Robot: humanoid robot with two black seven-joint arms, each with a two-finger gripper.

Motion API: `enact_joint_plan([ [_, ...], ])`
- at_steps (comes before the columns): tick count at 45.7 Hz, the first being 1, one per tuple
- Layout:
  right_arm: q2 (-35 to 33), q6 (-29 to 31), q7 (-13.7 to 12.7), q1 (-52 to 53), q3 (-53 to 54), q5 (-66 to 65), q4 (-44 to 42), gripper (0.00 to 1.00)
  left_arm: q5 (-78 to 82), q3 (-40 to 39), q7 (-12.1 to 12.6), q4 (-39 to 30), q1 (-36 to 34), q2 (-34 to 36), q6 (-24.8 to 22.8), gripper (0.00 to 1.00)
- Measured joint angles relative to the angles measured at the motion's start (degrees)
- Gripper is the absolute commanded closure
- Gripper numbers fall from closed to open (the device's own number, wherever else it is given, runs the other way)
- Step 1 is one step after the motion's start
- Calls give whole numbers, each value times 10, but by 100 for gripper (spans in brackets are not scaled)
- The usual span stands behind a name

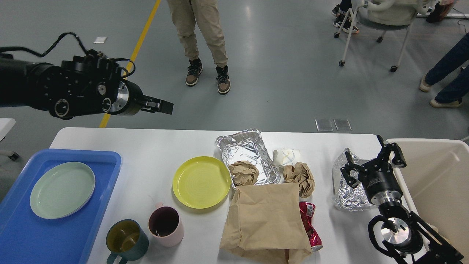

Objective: Tidy desktop
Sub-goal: 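Raise the left gripper up and away from the blue tray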

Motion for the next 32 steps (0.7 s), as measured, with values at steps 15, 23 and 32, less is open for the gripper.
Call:
enact_joint_plan([
  [15, 0, 0, 0, 0, 0, 0, 0, 0, -35, 108, -1, -129, -187, -76, -251, 4],
  [23, 0, 0, 0, 0, 0, 0, 0, 0, -132, 131, -15, -152, -276, -87, -340, 4],
  [32, 0, 0, 0, 0, 0, 0, 0, 0, -222, 175, -36, -225, -339, -86, -381, 4],
])
